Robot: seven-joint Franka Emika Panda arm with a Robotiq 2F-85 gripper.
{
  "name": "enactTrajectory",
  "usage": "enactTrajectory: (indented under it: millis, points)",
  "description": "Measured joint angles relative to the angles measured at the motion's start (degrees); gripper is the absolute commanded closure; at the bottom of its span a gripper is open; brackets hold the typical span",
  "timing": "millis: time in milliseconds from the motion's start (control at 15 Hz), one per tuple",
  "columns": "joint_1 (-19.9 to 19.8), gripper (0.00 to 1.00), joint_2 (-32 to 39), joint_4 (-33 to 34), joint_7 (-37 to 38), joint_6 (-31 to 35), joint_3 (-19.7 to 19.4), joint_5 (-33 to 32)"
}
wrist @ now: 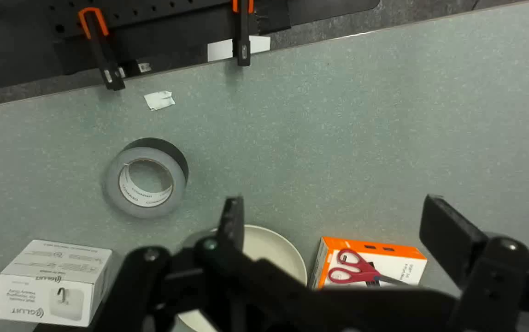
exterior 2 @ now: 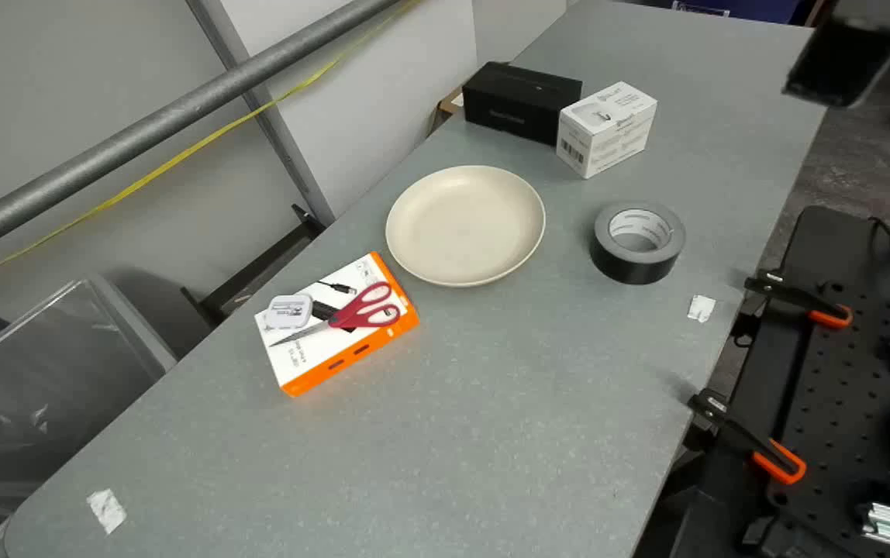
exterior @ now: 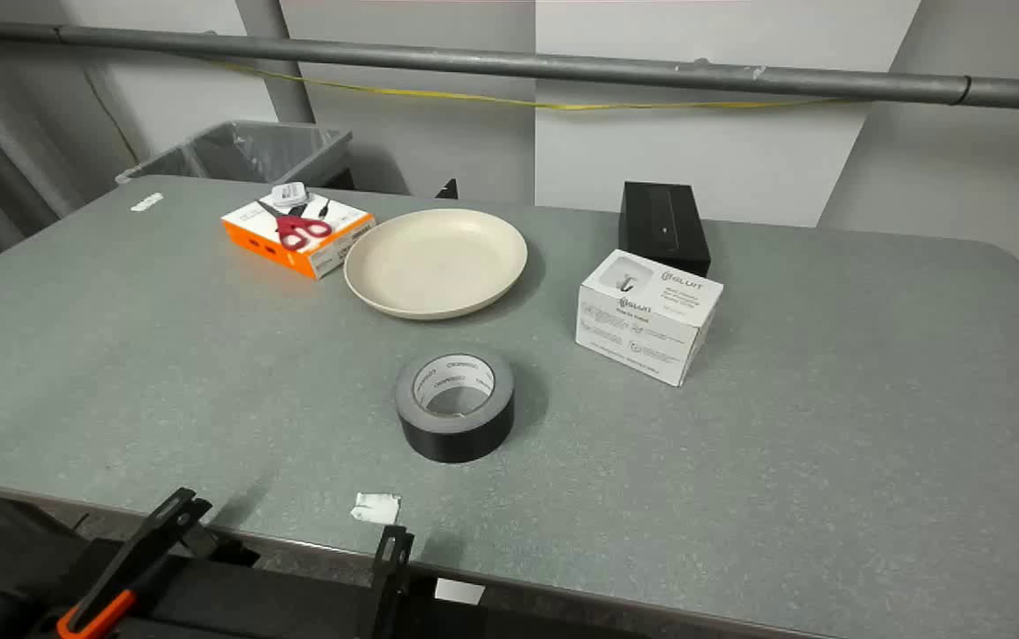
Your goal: Put the masking tape on the plate
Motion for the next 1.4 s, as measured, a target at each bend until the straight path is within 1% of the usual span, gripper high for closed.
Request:
enactTrajectory:
  millis: [267,467,600,800,1067,1133,1267,1400]
  points:
    - [-0.1,0.0,0.0,0.0,0.0,0.1,0.0,0.0]
    - [-1.4,0.0,0.5,-1.4,0.0,2.1,0.0,-0.7]
    - [-3.2,0.0,1.6,-4.9,0.0,6.9,-0.3,-1.5]
    - [-6.8,0.0,5.4,-11.1,-0.2,18.5,-1.0,-3.7]
    - [-11.4,0.0,16.2,-10.9,0.0,30.0,-2.4,-6.4]
    - [-12.3,0.0,18.7,-10.8,0.0,31.6,-2.9,-6.7]
    - [-13.2,0.0,22.2,-10.3,0.0,32.3,-4.1,-6.8]
    - [-13.2,0.0,23.5,-9.9,0.0,32.4,-4.6,-6.8]
